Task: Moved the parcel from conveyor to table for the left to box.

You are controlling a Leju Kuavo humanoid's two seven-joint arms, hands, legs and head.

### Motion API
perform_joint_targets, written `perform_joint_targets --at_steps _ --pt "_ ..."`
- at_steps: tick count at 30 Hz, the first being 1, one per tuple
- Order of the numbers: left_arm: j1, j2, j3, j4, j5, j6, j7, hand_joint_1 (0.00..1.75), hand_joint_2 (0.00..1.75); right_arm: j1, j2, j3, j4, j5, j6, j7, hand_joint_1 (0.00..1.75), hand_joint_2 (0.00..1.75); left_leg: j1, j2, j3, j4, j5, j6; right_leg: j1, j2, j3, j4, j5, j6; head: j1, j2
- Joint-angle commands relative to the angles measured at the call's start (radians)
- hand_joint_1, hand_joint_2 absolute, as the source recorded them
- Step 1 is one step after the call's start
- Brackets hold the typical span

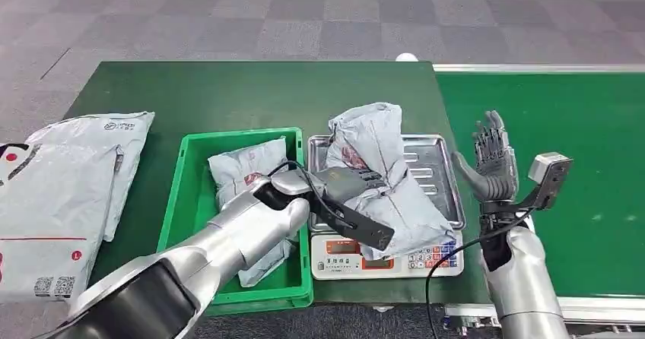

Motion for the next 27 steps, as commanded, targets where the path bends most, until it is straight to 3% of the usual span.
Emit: perform_joint_targets --at_steps 1,9,16,21,27 --pt "0.026 0.006 -0.084 0.060 -0.001 0.065 0.001 1.75 1.75 -0.055 0.039 -0.022 0.008 0.004 -0.016 0.015 0.00 1.75 0.000 0.004 0.004 -0.002 0.000 -0.001 0.000 0.004 0.004 -0.003 0.001 -0.001 0.000 0.000" --pt "0.016 0.003 -0.022 0.037 0.037 0.149 0.018 1.75 1.75 -0.056 0.036 -0.022 0.000 0.003 -0.015 0.029 0.00 1.75 0.001 0.004 0.005 -0.002 0.000 -0.001 0.001 0.004 0.004 -0.002 0.001 -0.001 0.000 0.000" --pt "-0.014 0.003 0.066 -0.023 0.072 0.337 0.034 1.75 1.75 -0.070 0.017 -0.017 0.014 -0.005 -0.006 0.031 0.00 1.75 0.000 0.002 0.002 0.000 0.000 0.000 0.000 0.002 0.001 0.000 0.001 -0.001 0.000 0.000" --pt "-0.022 0.029 0.162 -0.118 0.099 0.526 0.046 1.75 1.75 -0.088 0.019 -0.005 0.041 -0.010 -0.012 0.022 0.00 1.75 0.000 0.003 0.001 0.001 0.000 0.000 0.000 0.003 0.000 0.000 0.001 0.000 0.000 0.000" --pt "-0.045 0.096 0.194 -0.217 0.061 0.546 0.087 1.75 1.75 -0.125 -0.006 0.007 0.099 -0.022 -0.020 0.009 0.00 1.75 0.001 0.006 0.001 0.001 0.000 -0.001 0.001 0.006 0.000 0.000 0.002 -0.001 0.000 0.000"
